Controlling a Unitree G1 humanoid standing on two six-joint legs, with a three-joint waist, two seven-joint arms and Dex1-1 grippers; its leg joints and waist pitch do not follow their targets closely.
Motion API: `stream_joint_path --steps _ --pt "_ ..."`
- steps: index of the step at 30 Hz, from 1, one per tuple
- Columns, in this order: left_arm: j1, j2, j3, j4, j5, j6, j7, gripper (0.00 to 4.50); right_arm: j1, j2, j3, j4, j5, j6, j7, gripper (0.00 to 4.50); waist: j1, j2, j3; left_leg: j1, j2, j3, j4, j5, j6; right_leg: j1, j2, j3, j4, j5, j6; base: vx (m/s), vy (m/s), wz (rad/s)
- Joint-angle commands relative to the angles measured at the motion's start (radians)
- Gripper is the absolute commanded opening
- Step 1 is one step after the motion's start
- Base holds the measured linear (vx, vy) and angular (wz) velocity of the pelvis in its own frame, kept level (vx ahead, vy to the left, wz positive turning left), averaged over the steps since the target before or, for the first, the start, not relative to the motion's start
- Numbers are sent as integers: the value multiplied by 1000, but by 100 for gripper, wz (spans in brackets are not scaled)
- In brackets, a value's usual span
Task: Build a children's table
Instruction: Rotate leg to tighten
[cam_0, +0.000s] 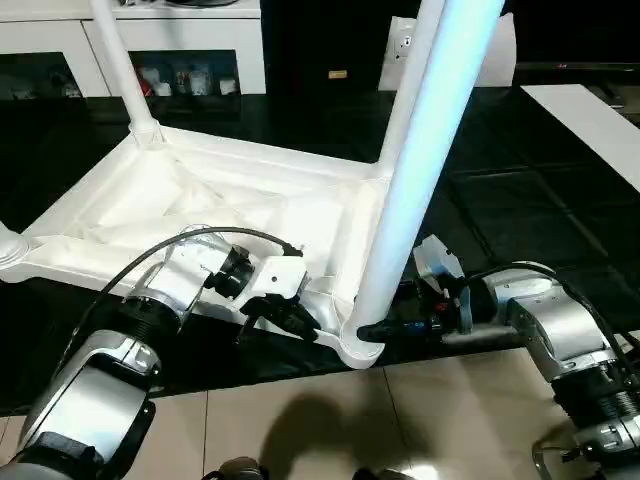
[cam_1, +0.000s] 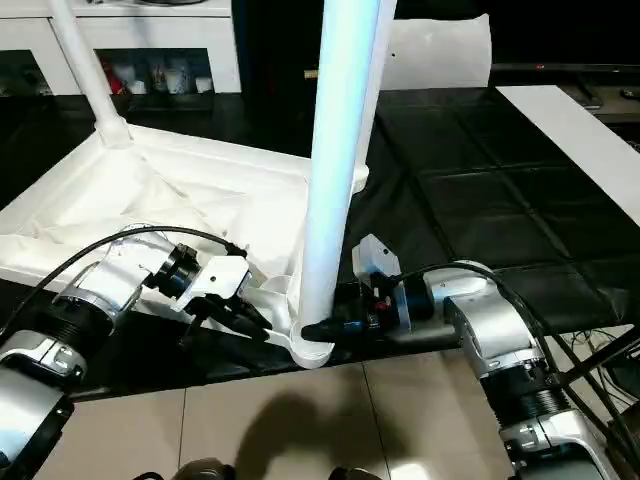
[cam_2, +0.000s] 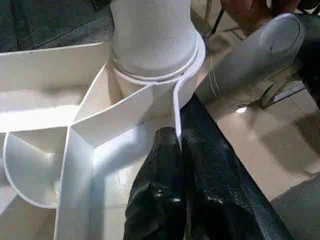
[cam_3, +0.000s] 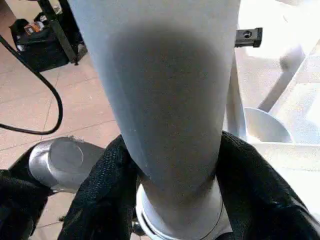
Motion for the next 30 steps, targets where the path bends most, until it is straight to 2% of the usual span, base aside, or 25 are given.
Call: stream_joint_path --steps 1,2,5,7,8,9,10,11,12,13,14,15,16,17,18,19,21,23,24,25,26,27,28,30 --pt "-5 -17 -34 3 22 -24 -25 0 4 2 -5 -33 28 23 4 195 -4 -5 -81 4 47 -8 -58 -120 61 63 -91 60 -61 -269 -164 0 0 0" --pt "-5 -19 -30 5 20 -17 -19 0 9 1 -7 -40 33 30 2 193 -4 0 -80 5 47 -8 -58 -122 59 62 -92 60 -61 -269 -164 0 0 0" --pt "-9 -43 -5 19 15 26 51 0 44 14 -29 -84 58 68 -46 191 -2 -4 -80 6 48 -8 -59 -121 59 62 -89 61 -61 -260 -164 0 0 0" --pt "-14 -53 3 28 20 44 90 0 59 26 -41 -98 65 85 -79 191 -3 -5 -76 9 46 -8 -60 -145 53 60 -92 58 -69 -315 -153 0 0 0" --pt "-29 -83 26 51 26 101 188 0 83 64 -63 -110 49 103 -185 191 -4 -6 -73 11 47 -8 -61 -153 43 56 -93 58 -76 -359 -138 0 0 0" --pt "-35 -96 37 60 25 124 225 0 90 82 -70 -110 36 104 -232 191 -4 -6 -73 11 47 -8 -61 -153 43 56 -93 58 -76 -359 -138 0 0 0" --pt "-42 -117 55 66 15 163 270 0 92 111 -77 -99 4 98 -307 191 -12 -7 -67 16 40 -10 -61 -198 25 53 -94 52 -90 -467 -114 0 0 0" --pt "-50 -135 64 71 13 191 304 0 87 133 -85 -84 -12 105 -360 191 -16 -9 -67 13 38 -12 -62 -203 18 55 -95 49 -92 -498 -99 0 0 0" --pt "-56 -152 71 76 11 215 334 0 79 158 -96 -69 -23 115 -412 191 -22 -8 -66 16 36 -15 -62 -215 9 52 -95 46 -100 -545 -75 -51 12 -4" --pt "-66 -178 84 83 6 253 376 0 64 202 -118 -48 -29 140 -498 191 -31 -8 -65 18 33 -16 -61 -229 11 51 -95 43 -109 -571 -66 -51 12 -4" --pt "-66 -179 85 84 6 254 377 0 64 204 -119 -47 -30 141 -501 190 -38 -8 -64 13 33 -18 -63 -227 11 53 -95 41 -108 -569 -64 0 0 0" --pt "-71 -190 92 89 3 267 400 0 56 222 -128 -41 -27 154 -532 190 -42 -8 -66 6 33 -21 -64 -225 12 60 -95 38 -106 -562 -61 0 0 0" --pt "-80 -205 101 98 0 280 430 0 44 247 -139 -29 -27 165 -573 190 -55 -8 -67 10 33 -20 -62 -234 22 54 -93 40 -110 -539 -63 0 0 0" --pt "-93 -229 117 111 -5 301 484 0 18 289 -159 -7 -23 185 -643 189 -65 -6 -67 7 30 -21 -61 -237 26 55 -91 40 -109 -528 -74 0 0 0" --pt "-93 -229 117 111 -5 301 484 0 18 289 -159 -7 -23 185 -643 189 -69 -6 -68 7 29 -20 -60 -239 27 55 -92 39 -107 -526 -80 0 0 0" --pt "-113 -261 144 127 -10 332 558 0 -19 347 -189 23 -22 207 -746 189 -75 -5 -69 7 28 -19 -58 -231 30 54 -92 41 -107 -514 -88 0 0 0" --pt "-130 -284 166 136 -14 359 615 0 -57 394 -219 55 -29 225 -838 189 -83 -5 -70 5 26 -19 -56 -225 30 54 -90 40 -106 -509 -94 0 0 0" --pt "-153 -304 187 146 -17 385 677 0 -102 435 -240 98 -44 234 -917 189 -86 -3 -73 3 27 -21 -57 -207 29 56 -91 41 -100 -479 -103 0 0 0" --pt "-157 -307 187 145 -11 388 690 0 -108 439 -234 102 -58 233 -925 189 -86 -5 -76 4 28 -18 -55 -191 35 57 -90 45 -97 -442 -111 0 0 0" --pt "-159 -307 185 142 -4 387 698 0 -110 443 -229 103 -67 234 -929 189 -85 -4 -77 0 28 -16 -56 -171 47 60 -89 49 -92 -394 -125 0 0 0" --pt "-163 -309 184 143 2 386 706 0 -110 447 -227 102 -69 232 -930 189 -85 -10 -80 -3 29 -15 -55 -158 52 62 -88 51 -87 -364 -133 0 0 0" --pt "-167 -310 184 144 6 385 712 0 -106 448 -221 96 -73 225 -926 189 -83 -8 -82 -3 30 -15 -54 -143 57 64 -90 53 -81 -332 -143 0 0 0" --pt "-170 -309 181 146 13 377 715 0 -96 448 -219 87 -75 219 -924 224 -82 -6 -87 -3 33 -13 -51 -105 74 64 -89 57 -69 -242 -175 0 0 0" --pt "-169 -305 173 144 27 363 713 0 -69 442 -230 67 -75 213 -926 224 -74 -6 -89 -5 33 -10 -51 -71 92 68 -90 59 -62 -177 -194 54 -22 4"
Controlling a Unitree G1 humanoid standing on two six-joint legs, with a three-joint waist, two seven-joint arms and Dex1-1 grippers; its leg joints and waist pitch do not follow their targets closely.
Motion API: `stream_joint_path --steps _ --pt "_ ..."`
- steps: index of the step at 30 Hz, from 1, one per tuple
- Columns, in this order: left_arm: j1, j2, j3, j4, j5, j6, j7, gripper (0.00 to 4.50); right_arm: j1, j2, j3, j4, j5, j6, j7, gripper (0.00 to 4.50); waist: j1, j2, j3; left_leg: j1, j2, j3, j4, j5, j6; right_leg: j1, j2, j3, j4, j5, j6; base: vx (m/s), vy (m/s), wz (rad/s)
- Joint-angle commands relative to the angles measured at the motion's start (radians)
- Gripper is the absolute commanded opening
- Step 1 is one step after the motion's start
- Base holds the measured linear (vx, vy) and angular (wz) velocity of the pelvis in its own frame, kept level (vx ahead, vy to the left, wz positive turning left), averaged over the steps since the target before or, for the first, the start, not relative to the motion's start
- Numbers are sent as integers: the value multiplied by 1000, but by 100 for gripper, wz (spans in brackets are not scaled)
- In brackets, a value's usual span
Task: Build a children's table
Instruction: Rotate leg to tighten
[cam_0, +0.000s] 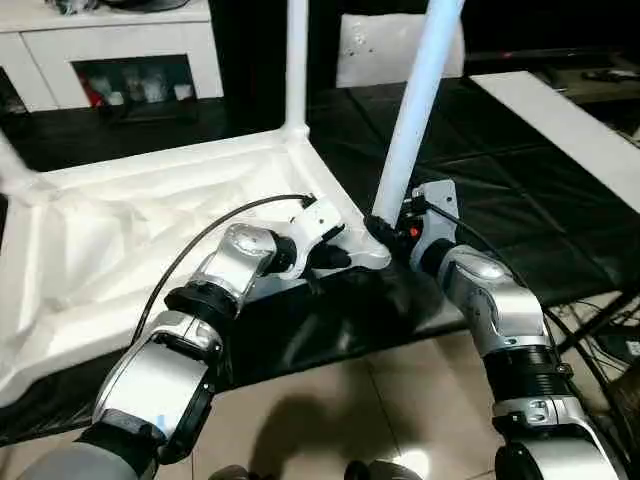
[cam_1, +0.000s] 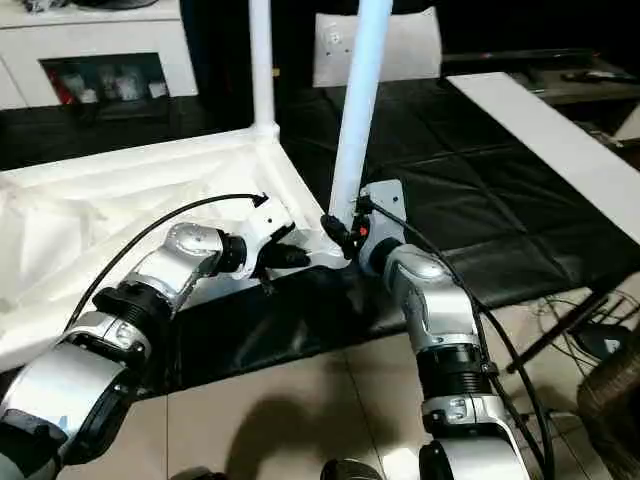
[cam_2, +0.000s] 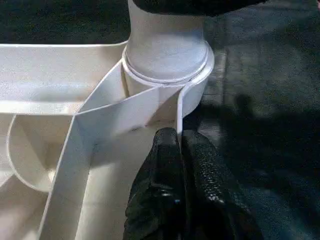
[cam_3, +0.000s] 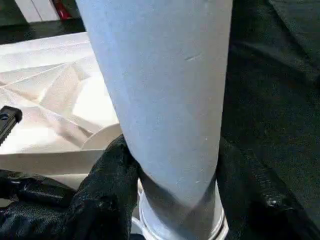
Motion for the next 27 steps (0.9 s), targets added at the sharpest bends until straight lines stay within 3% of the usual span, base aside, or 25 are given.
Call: stream_joint_path --steps 1,2,3,5,7,8,12,13,16,20,22,26,27 --pt "-41 -45 0 -40 -3 -39 10 0 29 58 52 -33 48 18 49 245 10 -5 -89 0 32 -9 -54 -62 94 69 -89 60 -54 -166 -196 54 -24 3" --pt "-37 -40 -7 -42 2 -46 0 0 45 48 46 -46 52 16 54 262 15 -4 -91 0 35 -10 -55 -30 110 72 -89 61 -46 -103 -211 0 0 0" --pt "-33 -36 -11 -44 4 -51 -7 0 55 42 43 -54 54 15 57 266 16 -2 -90 0 35 -10 -55 -30 114 72 -90 61 -46 -99 -215 0 0 0" --pt "-24 -27 -20 -45 9 -64 -16 0 76 27 32 -73 57 7 58 293 19 -1 -88 3 37 -10 -57 -47 113 72 -91 61 -50 -118 -216 0 0 0" --pt "-13 -13 -27 -47 12 -90 -32 0 105 2 25 -100 61 -6 79 310 23 9 -85 7 39 -10 -59 -80 94 70 -91 61 -55 -159 -213 0 0 0" --pt "-5 -2 -28 -47 12 -106 -46 0 128 -22 21 -121 61 -20 99 310 26 5 -84 7 39 -10 -60 -89 90 73 -90 60 -61 -174 -203 0 0 0" --pt "20 37 -50 -52 17 -221 -140 0 191 -85 -3 -187 89 -46 174 348 31 8 -85 6 39 -11 -61 -127 73 74 -91 60 -62 -203 -188 0 0 0" --pt "32 67 -58 -49 22 -286 -191 0 251 -149 2 -245 99 -58 249 362 35 7 -84 6 38 -12 -62 -137 73 76 -91 59 -69 -226 -175 0 0 0" --pt "45 94 -58 -51 14 -322 -241 0 317 -217 14 -301 106 -56 314 383 38 1 -84 6 37 -11 -62 -144 73 76 -90 59 -71 -261 -153 0 0 0" --pt "62 119 -47 -59 -10 -329 -295 0 379 -282 0 -336 107 -72 360 418 40 0 -78 11 37 -10 -62 -174 63 68 -90 56 -85 -371 -123 0 0 0" --pt "73 128 -40 -72 -25 -299 -319 0 390 -298 -20 -327 105 -96 366 438 39 -7 -79 9 38 -11 -63 -169 60 67 -91 55 -83 -377 -128 0 0 0" --pt "85 129 -23 -85 -47 -270 -332 0 399 -314 -36 -325 114 -101 360 446 41 -4 -79 10 38 -10 -62 -165 61 65 -91 55 -83 -380 -127 0 0 0" --pt "86 128 -19 -86 -51 -269 -334 43 402 -319 -34 -329 118 -99 364 450 42 -4 -79 9 37 -10 -61 -160 64 65 -90 55 -82 -371 -128 0 0 0"
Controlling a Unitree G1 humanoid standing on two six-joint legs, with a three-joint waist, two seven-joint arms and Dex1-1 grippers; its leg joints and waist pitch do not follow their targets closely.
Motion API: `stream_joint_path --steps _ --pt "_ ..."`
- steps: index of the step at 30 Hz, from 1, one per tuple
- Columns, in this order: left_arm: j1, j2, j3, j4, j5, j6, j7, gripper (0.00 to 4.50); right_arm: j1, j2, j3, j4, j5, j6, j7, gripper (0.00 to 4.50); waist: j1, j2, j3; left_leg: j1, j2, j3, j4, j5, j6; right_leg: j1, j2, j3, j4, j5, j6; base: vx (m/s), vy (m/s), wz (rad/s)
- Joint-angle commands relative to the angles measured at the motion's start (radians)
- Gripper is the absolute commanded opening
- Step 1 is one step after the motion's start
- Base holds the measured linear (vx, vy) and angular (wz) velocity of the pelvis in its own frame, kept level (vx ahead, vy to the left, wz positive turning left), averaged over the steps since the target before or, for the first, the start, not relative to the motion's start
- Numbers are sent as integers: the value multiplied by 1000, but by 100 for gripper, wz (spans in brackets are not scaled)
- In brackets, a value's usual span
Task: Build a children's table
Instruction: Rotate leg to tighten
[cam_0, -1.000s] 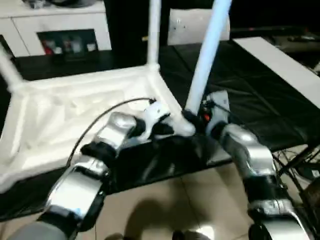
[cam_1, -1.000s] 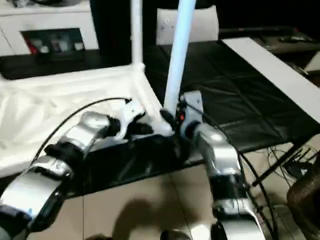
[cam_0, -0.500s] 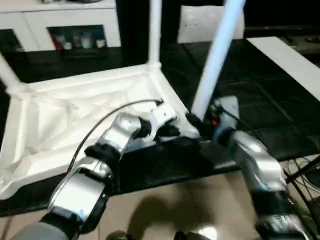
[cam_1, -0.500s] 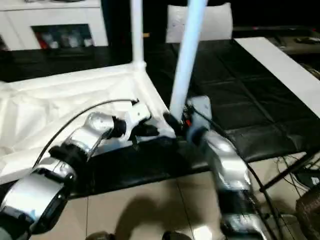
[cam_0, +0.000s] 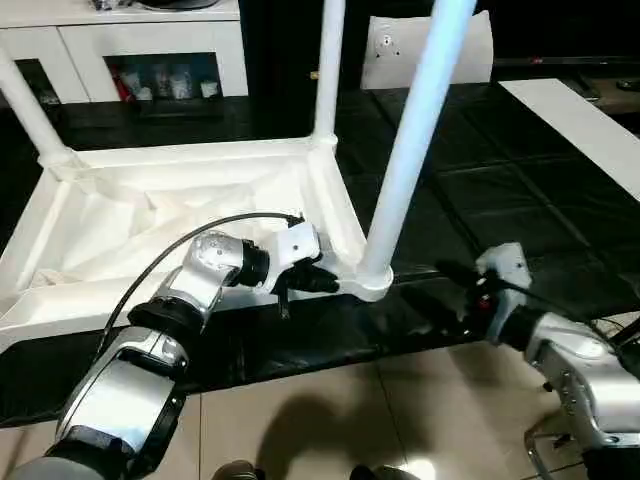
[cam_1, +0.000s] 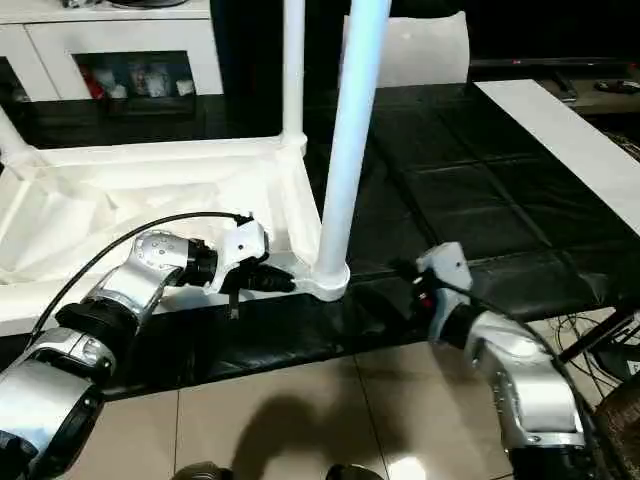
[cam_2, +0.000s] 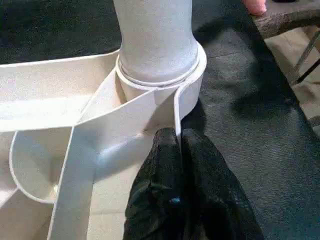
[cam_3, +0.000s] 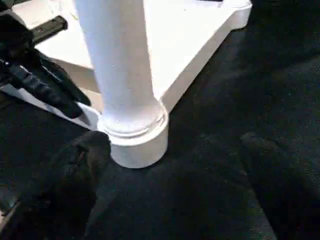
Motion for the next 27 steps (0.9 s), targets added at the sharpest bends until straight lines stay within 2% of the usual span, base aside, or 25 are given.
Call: stream_joint_path --steps 1,3,5,9,13,15,20,22,24,27 --pt "-7 -10 22 -43 -30 1 -16 54 8 -13 -9 -25 11 -1 11 450 1 -7 -80 5 37 -10 -60 -151 74 63 -89 55 -80 -355 -133 0 0 0" --pt "-7 -9 21 -41 -30 3 -15 54 11 -18 7 -32 11 -16 26 450 3 -6 -81 4 39 -10 -60 -144 77 64 -92 55 -78 -339 -139 0 0 0" --pt "-10 -10 21 -32 -23 -2 5 88 10 -15 16 -36 13 -19 28 450 3 -8 -81 2 39 -10 -60 -144 79 64 -90 54 -76 -335 -140 0 0 0" --pt "-14 -9 10 -18 0 26 28 119 2 -9 28 -33 15 -27 35 450 1 -7 -80 3 37 -10 -59 -149 77 63 -88 53 -80 -354 -128 0 0 0" --pt "-16 -7 1 -15 6 54 19 119 -2 -8 33 -31 15 -35 33 450 1 -5 -79 5 37 -11 -60 -158 73 61 -88 52 -85 -380 -117 0 0 0" --pt "-18 -5 -6 -15 5 89 -6 119 0 -8 40 -32 7 -39 33 450 2 -3 -80 5 36 -11 -60 -157 72 62 -89 53 -84 -378 -118 0 0 0" --pt "-27 3 -12 -4 26 98 18 119 -3 -9 56 -31 -2 -49 32 450 1 -3 -80 5 36 -12 -60 -159 71 63 -88 52 -83 -367 -124 0 0 0" --pt "-31 2 -9 0 29 92 31 85 -6 -7 58 -31 0 -51 32 450 1 -4 -80 4 35 -12 -60 -157 72 64 -88 52 -83 -367 -120 0 0 0" --pt "-32 -3 1 2 23 85 40 85 -9 -9 64 -30 1 -56 34 450 1 -6 -81 4 35 -11 -59 -155 74 64 -88 52 -84 -367 -121 0 0 0" --pt "-29 -2 -4 -2 24 79 27 55 -10 -13 73 -28 -4 -62 41 450 2 -3 -80 4 36 -12 -59 -156 75 63 -89 52 -83 -364 -125 0 0 0"
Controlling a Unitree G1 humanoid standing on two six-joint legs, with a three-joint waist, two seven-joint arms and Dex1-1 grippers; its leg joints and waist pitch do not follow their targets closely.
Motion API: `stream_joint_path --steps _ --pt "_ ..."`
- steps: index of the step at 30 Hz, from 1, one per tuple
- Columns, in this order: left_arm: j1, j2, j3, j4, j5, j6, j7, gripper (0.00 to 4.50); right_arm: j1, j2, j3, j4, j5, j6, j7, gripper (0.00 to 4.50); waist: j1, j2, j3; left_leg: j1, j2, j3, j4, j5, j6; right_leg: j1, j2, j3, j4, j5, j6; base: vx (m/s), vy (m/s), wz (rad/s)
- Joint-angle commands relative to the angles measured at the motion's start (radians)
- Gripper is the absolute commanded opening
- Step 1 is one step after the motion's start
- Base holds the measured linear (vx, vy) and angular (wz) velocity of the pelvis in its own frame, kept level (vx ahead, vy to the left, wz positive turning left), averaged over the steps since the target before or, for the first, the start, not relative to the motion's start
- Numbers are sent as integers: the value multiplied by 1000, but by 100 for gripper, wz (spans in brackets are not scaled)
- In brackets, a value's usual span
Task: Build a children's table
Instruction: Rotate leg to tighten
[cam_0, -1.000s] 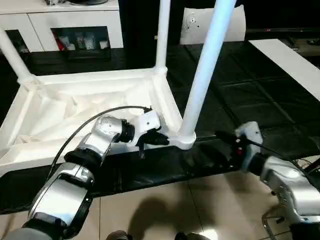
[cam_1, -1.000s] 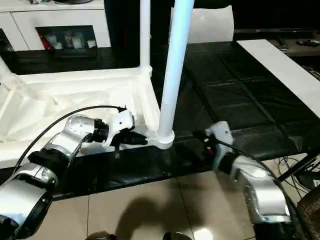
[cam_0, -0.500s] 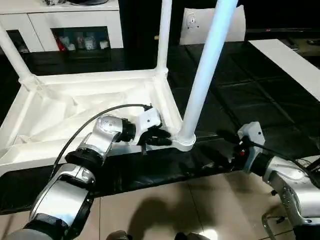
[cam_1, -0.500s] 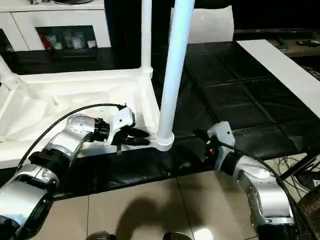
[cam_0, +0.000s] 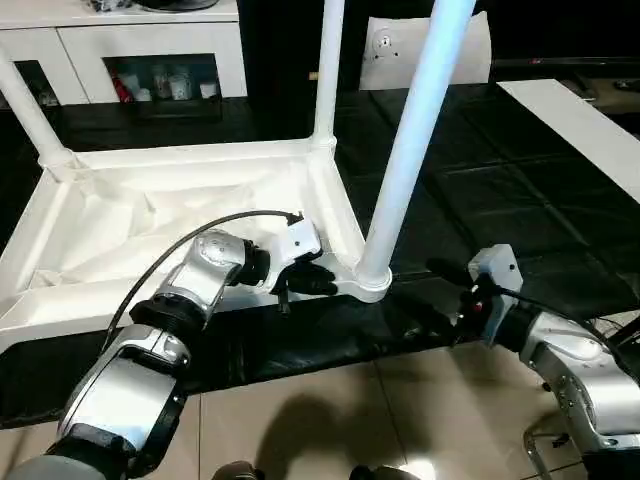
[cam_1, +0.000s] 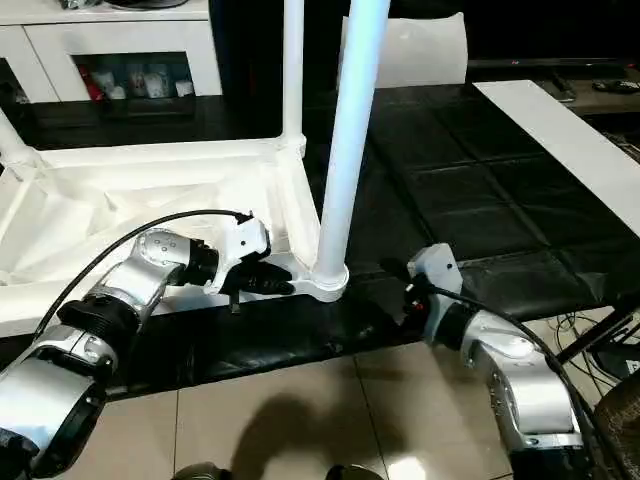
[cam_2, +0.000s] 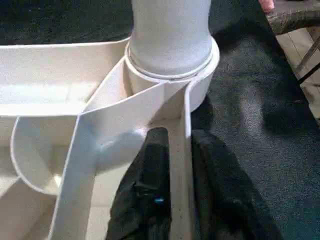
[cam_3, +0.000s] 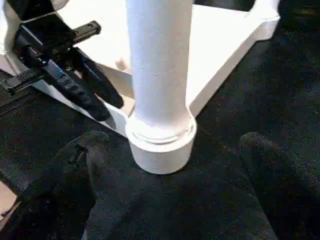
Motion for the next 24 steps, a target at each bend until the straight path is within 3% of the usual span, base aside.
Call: stream_joint_path --steps 1,4,10,14,17,18,19,21,24 --pt "-13 3 -2 1 5 -11 -4 43 -16 -13 12 -8 -9 -18 14 450 0 -6 -80 3 37 -12 -60 -157 74 62 -89 52 -83 -364 -126 0 0 0" --pt "-9 16 -31 -2 35 -36 -13 10 -26 -14 16 0 -14 -18 14 450 0 -6 -80 3 37 -12 -60 -159 74 62 -89 53 -83 -369 -122 0 0 0" --pt "-15 57 -114 9 138 -143 -2 3 -80 -30 37 29 -28 -30 31 450 -2 -7 -79 4 36 -14 -61 -165 69 62 -89 52 -84 -395 -109 0 0 0" --pt "-9 67 -122 -9 123 -205 -71 3 -113 -48 58 47 -22 -33 81 450 -1 -7 -79 6 36 -12 -60 -166 67 60 -90 52 -86 -412 -102 0 0 0" --pt "8 62 -114 -44 59 -248 -205 3 -155 -83 105 72 -17 -52 206 450 5 -6 -84 6 42 -12 -59 -143 75 62 -90 56 -70 -312 -145 0 0 0" --pt "9 62 -114 -46 56 -249 -211 3 -158 -84 108 73 -16 -53 214 450 5 -6 -84 6 42 -12 -59 -143 75 62 -90 56 -70 -312 -145 0 0 0" --pt "12 62 -117 -53 42 -257 -244 3 -171 -90 121 78 -9 -59 254 450 14 -5 -85 5 47 -9 -58 -129 80 61 -91 59 -62 -261 -171 0 0 0" --pt "12 63 -120 -51 38 -264 -252 3 -176 -92 126 82 -6 -61 265 450 22 -2 -86 7 51 -9 -58 -127 81 60 -92 59 -56 -230 -189 0 0 0" --pt "19 69 -142 -66 19 -279 -328 0 -214 -101 164 115 13 -76 367 432 34 -4 -84 7 51 -7 -58 -131 81 60 -96 60 -58 -254 -180 0 0 0"
